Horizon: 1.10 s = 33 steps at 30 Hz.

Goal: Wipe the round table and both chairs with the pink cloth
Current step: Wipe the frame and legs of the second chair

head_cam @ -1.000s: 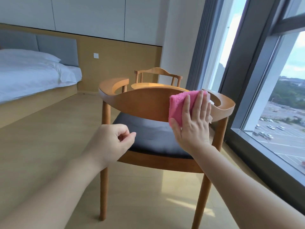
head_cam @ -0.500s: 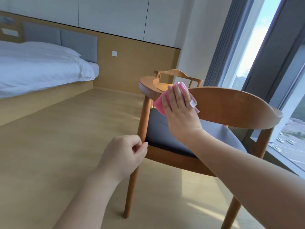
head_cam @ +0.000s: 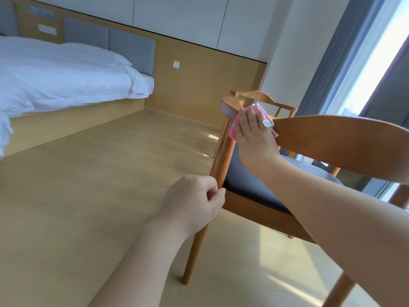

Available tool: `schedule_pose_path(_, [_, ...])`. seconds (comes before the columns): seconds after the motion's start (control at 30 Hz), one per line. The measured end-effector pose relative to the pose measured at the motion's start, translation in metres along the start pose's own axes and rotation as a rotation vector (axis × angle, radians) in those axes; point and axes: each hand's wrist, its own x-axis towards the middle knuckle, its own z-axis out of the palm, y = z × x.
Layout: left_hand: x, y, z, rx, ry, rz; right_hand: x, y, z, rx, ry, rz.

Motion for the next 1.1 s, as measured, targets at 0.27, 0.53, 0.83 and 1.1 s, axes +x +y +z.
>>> schedule_pose_path(0.27, [0.005, 0.027, 0.025, -0.033, -0.040, 0.015, -0.048, 0.041, 0.009, 0.158, 0.122, 0.017])
schedule_pose_path(0.53, [0.011, 0.061, 0.065, -0.072, -0.074, 0.040, -0.111, 0.096, 0.044, 0.281, 0.267, 0.070])
schedule_pose_path(0.83, [0.008, 0.043, 0.052, -0.001, -0.065, -0.013, -0.112, 0.090, 0.045, 0.318, 0.311, 0.115])
schedule_pose_path(1.1, [0.002, 0.009, 0.035, 0.052, -0.053, -0.047, -0.071, 0.056, 0.019, 0.229, 0.178, 0.037])
